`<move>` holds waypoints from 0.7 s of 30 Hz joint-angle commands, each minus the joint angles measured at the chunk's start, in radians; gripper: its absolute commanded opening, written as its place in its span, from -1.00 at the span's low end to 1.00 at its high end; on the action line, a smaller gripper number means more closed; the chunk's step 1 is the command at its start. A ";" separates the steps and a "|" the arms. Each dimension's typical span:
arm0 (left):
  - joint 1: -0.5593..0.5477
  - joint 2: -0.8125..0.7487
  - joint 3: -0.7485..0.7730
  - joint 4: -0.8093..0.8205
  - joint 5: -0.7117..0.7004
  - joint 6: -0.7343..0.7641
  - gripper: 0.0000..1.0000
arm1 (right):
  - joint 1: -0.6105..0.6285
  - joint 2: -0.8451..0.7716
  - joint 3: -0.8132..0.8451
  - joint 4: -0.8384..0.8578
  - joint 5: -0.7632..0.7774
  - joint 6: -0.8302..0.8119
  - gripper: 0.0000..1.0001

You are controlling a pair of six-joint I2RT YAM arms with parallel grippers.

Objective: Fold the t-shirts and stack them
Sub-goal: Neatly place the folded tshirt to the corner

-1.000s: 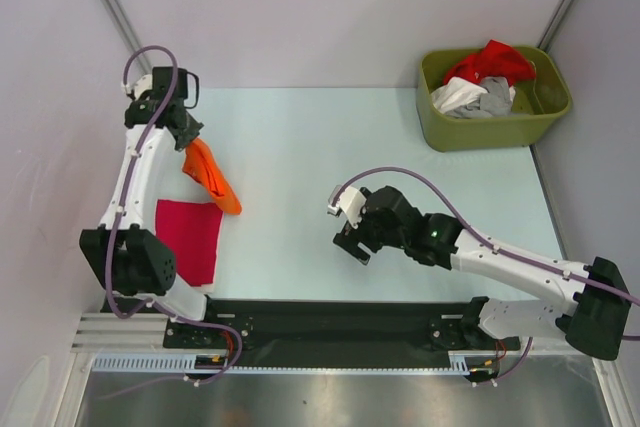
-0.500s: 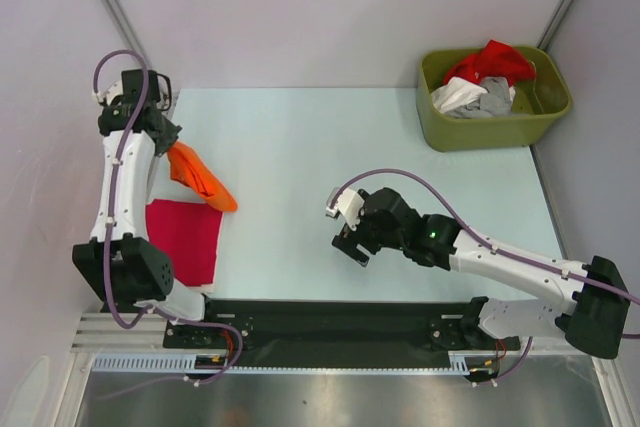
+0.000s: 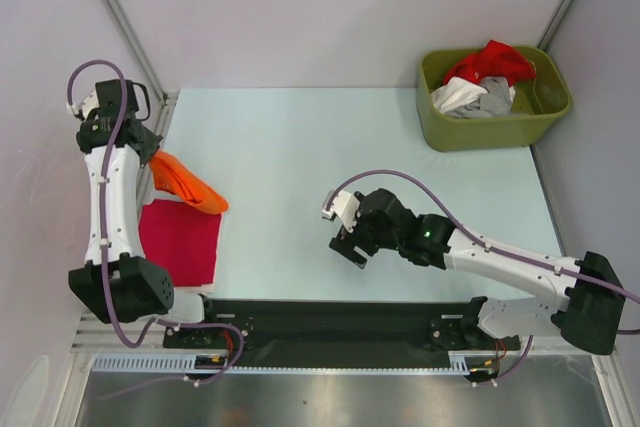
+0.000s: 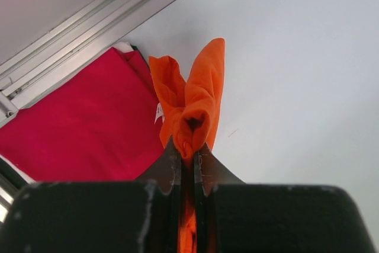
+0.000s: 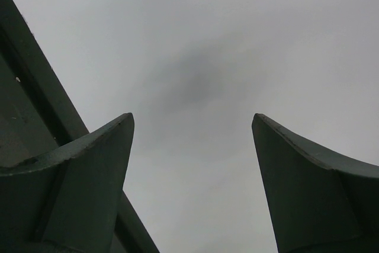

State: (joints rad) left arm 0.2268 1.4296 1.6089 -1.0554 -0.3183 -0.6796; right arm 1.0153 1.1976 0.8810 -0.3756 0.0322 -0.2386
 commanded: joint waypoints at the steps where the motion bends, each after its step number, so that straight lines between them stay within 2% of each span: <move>1: 0.031 -0.058 -0.036 0.018 0.005 0.041 -0.99 | 0.009 0.010 0.045 0.032 -0.018 0.002 0.71; 13: 0.112 -0.112 -0.142 0.063 0.012 0.121 -0.99 | 0.019 0.013 0.041 0.034 -0.021 0.021 0.71; 21: 0.148 -0.141 -0.148 0.074 0.005 0.170 -0.99 | 0.023 0.020 0.044 0.035 -0.023 0.016 0.71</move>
State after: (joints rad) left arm 0.3573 1.3510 1.4586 -1.0187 -0.3058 -0.5560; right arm 1.0309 1.2171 0.8814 -0.3691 0.0170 -0.2359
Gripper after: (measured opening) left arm 0.055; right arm 0.857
